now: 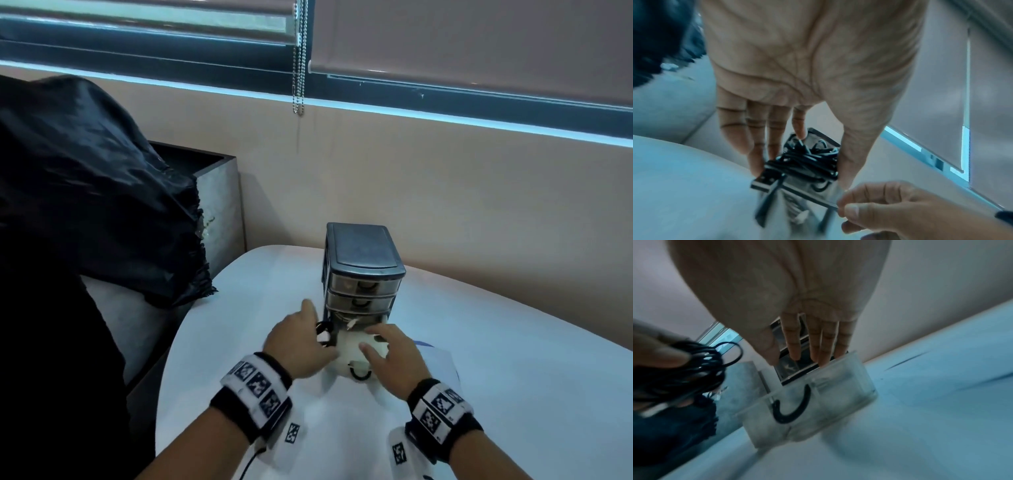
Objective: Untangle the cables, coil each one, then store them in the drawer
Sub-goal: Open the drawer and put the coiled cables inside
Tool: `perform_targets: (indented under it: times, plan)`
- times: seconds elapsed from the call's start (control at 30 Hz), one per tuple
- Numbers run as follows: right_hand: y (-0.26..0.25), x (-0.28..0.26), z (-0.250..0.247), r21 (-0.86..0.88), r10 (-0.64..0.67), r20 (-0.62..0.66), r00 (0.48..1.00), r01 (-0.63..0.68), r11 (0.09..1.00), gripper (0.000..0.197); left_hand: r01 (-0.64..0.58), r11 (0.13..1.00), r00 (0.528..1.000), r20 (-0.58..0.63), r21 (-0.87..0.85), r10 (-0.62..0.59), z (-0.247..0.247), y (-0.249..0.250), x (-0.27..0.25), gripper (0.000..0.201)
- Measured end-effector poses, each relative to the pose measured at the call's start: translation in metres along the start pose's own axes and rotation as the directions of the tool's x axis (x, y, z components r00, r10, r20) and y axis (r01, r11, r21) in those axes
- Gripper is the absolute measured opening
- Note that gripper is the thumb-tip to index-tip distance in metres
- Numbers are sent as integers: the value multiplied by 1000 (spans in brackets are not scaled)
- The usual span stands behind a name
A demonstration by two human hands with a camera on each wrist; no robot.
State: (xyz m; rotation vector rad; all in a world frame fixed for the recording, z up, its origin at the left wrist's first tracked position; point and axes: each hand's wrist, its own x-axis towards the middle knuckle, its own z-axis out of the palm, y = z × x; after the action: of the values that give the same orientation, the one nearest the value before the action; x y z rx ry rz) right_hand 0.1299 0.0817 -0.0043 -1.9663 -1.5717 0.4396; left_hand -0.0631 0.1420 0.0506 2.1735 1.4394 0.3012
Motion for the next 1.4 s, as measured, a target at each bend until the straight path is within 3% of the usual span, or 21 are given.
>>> perform_targets:
  times: [0.1,0.2,0.33,0.43,0.63,0.73,0.83,0.87,0.93,1.0,1.03,1.1,1.23,1.4]
  plan:
    - [-1,-12,-12,188,86,-165,983,-54,981,7,-52,997,996,79,58,48,24,41,27,40]
    - [-1,-23,-27,283,129,-265,956,-51,958,14,-84,992,990,125,97,72,58,67,50,30]
    - [8,-35,-39,296,104,-242,965,-28,955,10,-112,962,989,126,251,83,80,65,53,37]
    - [18,-39,-37,301,116,-238,964,-40,953,14,-120,939,990,111,322,89,82,52,49,25]
    - [13,-48,-32,309,85,-227,970,-11,951,16,-177,964,947,303,200,111,82,48,55,35]
    - [11,-48,-36,290,53,-216,975,12,957,17,-209,968,955,242,136,173,69,48,47,34]
    - [12,-48,-39,282,33,-216,976,30,959,17,-198,980,979,56,29,196,46,27,23,28]
    - [12,-49,-39,285,32,-213,977,30,958,18,-155,986,987,42,60,153,37,11,10,34]
    - [10,-49,-39,285,29,-209,978,33,958,17,-23,971,988,155,238,-15,23,-30,-16,80]
    - [5,-48,-37,296,29,-207,978,34,955,16,117,915,929,283,385,-238,11,-66,-41,123]
    - [2,-47,-35,304,27,-205,978,38,952,16,171,898,894,320,405,-315,7,-78,-51,131]
    - [-5,-45,-30,321,16,-205,979,52,946,16,222,880,863,336,419,-378,3,-90,-62,123]
    - [-23,-49,-19,344,-19,-189,982,85,935,14,247,885,889,272,395,-369,3,-92,-72,78]
    - [-25,-60,-12,329,-29,-147,989,77,941,13,190,921,894,329,339,-305,8,-83,-73,57]
